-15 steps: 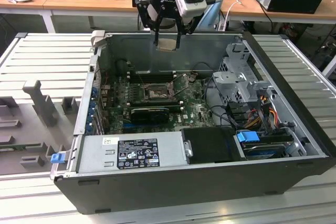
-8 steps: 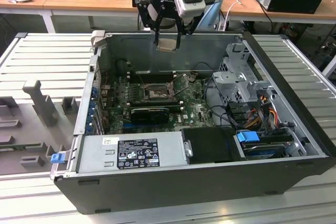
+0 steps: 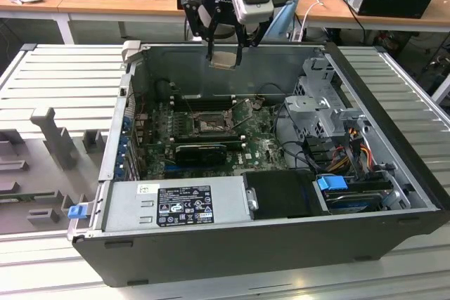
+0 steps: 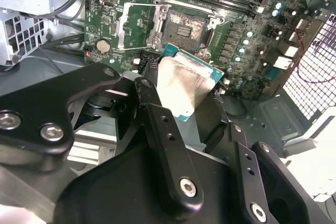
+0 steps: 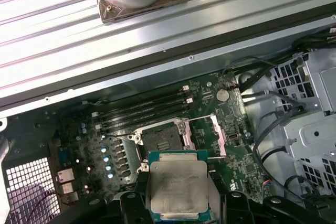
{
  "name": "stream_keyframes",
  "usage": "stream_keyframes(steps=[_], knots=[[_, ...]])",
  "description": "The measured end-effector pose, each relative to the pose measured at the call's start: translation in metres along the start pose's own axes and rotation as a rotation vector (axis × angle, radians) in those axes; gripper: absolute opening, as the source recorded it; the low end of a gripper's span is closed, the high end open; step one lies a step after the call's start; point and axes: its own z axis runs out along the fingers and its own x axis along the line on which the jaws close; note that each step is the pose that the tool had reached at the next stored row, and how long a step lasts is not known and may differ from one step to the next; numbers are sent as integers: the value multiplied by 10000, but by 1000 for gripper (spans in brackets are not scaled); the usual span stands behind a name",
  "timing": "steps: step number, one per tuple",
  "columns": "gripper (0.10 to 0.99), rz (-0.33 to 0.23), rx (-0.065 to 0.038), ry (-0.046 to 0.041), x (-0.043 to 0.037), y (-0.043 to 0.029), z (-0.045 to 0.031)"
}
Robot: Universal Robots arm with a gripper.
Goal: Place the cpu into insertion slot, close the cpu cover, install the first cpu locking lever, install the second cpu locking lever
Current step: 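Place the cpu into insertion slot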
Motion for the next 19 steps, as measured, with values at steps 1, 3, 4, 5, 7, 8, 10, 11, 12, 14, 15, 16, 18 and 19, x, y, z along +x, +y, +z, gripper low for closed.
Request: stream_keyframes(steps=[1,3,4,5,7,8,10,11,12,14,15,16,18,19], knots=[[525,48,-1,-4,0,0,0],[525,98,-2,-9,0,0,0],[525,142,-3,-13,0,0,0],[525,179,-4,-16,0,0,0],[525,239,-4,-22,0,0,0],[525,261,-4,-24,0,0,0],[525,318,-5,-29,0,0,0],[525,355,-7,-32,0,0,0],[525,417,-8,-37,0,0,0],[525,517,-10,-47,0,0,0],[525,551,-11,-50,0,0,0],[525,581,-11,-52,0,0,0],[525,685,-13,-62,0,0,0],[525,713,-14,-64,0,0,0]])
